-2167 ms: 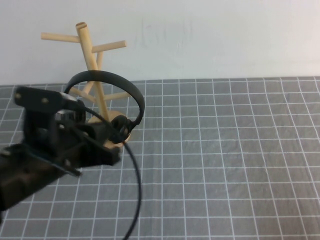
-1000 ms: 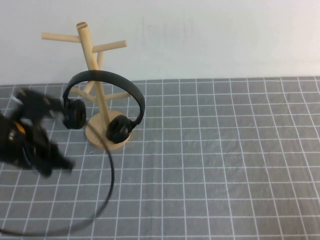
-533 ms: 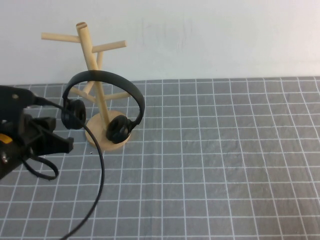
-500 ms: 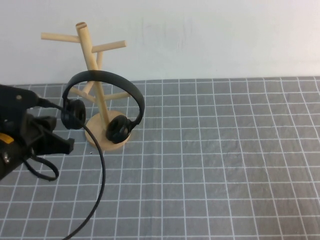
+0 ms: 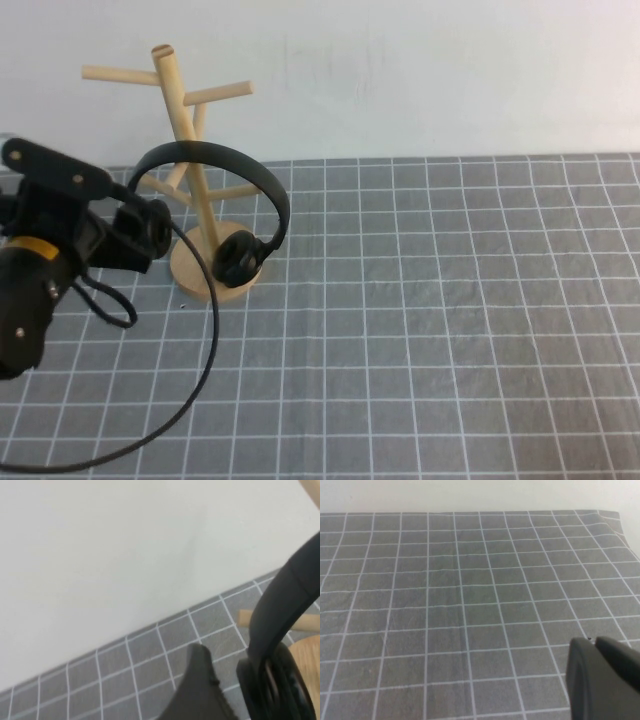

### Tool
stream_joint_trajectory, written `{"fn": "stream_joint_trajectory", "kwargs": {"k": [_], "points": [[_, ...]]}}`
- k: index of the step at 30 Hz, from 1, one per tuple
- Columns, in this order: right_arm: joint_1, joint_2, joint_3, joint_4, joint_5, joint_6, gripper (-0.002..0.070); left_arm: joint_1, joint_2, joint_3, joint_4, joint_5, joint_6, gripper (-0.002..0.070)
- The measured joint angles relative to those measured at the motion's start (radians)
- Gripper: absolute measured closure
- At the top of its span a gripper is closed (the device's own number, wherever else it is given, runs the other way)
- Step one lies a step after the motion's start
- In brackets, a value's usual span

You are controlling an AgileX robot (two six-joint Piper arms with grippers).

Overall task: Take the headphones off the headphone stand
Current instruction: Pick up the headphones from the headphone stand

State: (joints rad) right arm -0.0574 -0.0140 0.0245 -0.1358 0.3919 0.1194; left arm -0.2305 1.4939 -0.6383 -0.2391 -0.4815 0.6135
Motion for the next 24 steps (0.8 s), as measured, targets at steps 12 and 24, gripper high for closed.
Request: {"fn": "stream_joint_trajectory", "kwargs": {"k": [12,24], "points": [[0.000,0.000,0.000,0.000,0.000,0.000,0.0685,0.000,0.189,-0.156,0.067,-0.038,0.000,0.0177],[0.000,0.000,0.000,0.000,0.000,0.000,0.0685,0.000,0.259,-0.251,-0.013,0.064,-0.035,0.0625]]}}
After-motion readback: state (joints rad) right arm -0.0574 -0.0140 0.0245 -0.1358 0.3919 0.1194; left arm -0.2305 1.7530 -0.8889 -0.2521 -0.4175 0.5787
